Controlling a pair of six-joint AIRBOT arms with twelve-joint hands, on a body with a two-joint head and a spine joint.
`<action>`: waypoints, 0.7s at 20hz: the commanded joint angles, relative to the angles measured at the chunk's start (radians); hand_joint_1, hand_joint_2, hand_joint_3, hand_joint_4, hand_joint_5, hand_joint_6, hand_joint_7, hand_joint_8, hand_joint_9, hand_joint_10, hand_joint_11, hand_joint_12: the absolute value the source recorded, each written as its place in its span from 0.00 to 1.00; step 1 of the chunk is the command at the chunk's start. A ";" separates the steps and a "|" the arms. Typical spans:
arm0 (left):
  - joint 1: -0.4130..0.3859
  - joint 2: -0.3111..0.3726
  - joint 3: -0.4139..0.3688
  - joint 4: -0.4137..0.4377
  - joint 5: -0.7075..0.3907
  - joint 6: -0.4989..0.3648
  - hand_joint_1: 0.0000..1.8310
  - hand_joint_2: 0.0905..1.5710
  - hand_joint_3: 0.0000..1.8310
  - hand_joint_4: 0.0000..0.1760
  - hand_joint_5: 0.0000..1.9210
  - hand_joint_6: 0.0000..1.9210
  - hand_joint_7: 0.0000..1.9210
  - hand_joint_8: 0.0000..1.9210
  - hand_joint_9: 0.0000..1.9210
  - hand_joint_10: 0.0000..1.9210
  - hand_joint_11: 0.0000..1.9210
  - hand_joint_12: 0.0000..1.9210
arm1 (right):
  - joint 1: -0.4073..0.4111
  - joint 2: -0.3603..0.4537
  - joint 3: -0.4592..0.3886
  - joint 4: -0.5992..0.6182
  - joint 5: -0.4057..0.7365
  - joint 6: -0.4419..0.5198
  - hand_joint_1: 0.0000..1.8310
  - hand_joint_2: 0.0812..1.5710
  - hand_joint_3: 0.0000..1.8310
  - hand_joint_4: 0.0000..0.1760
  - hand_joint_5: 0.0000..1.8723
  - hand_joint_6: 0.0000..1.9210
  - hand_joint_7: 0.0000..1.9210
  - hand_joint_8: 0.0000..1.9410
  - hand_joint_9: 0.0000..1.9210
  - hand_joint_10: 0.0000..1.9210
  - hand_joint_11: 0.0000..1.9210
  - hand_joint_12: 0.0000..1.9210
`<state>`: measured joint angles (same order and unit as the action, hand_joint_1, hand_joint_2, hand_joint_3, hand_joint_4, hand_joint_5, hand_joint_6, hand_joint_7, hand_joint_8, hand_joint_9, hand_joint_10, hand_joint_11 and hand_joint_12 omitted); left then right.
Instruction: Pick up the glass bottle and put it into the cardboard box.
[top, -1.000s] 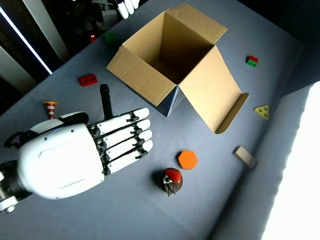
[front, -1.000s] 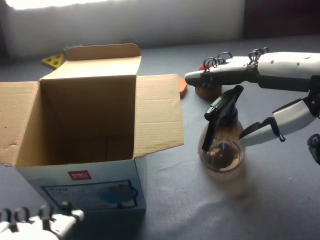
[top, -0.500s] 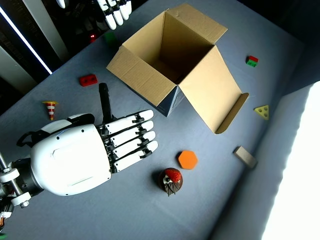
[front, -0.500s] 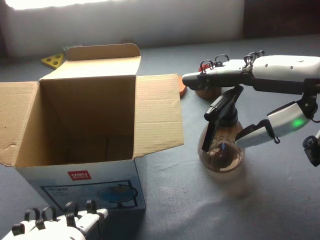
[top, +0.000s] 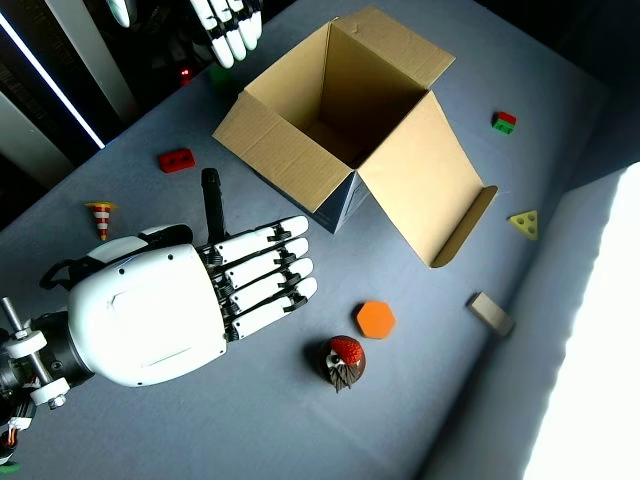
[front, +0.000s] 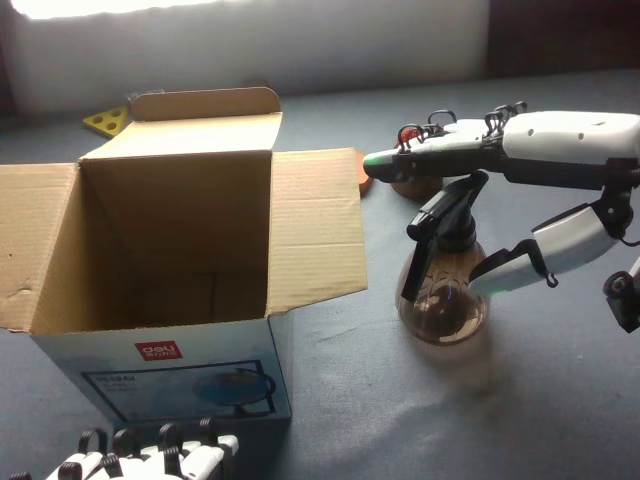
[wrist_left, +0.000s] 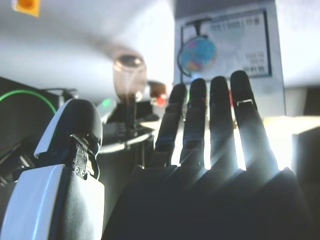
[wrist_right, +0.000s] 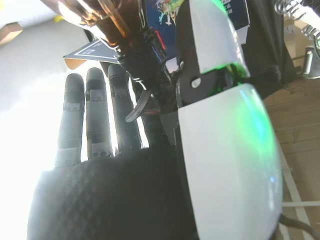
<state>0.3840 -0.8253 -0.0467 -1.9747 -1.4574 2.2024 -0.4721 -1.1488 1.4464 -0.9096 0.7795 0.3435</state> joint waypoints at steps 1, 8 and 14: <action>0.003 -0.009 0.003 0.110 -0.032 -0.007 0.07 0.77 0.00 0.00 0.06 0.00 0.08 0.00 0.07 0.00 0.00 0.29 | 0.014 0.003 0.003 0.067 0.084 0.008 0.58 0.62 0.00 0.00 0.09 0.01 0.15 0.01 0.13 0.01 0.00 0.28; 0.120 -0.053 0.016 0.238 -0.049 -0.072 0.07 0.77 0.00 0.00 0.06 0.00 0.08 0.00 0.07 0.01 0.00 0.30 | 0.013 0.003 0.006 0.071 0.089 0.008 0.68 0.67 0.01 0.00 0.47 0.46 0.61 0.28 0.52 0.35 0.31 0.78; 0.227 -0.082 0.040 0.349 -0.051 -0.142 0.08 0.77 0.00 0.00 0.08 0.00 0.11 0.00 0.08 0.01 0.00 0.35 | 0.027 0.021 0.007 0.072 0.131 0.009 0.75 0.69 0.00 0.00 0.45 0.55 0.53 0.51 0.50 0.64 0.44 0.77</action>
<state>0.6182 -0.9035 -0.0086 -1.7145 -1.4738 2.0663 -0.4595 -1.1332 1.4506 -0.9154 0.8169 0.3416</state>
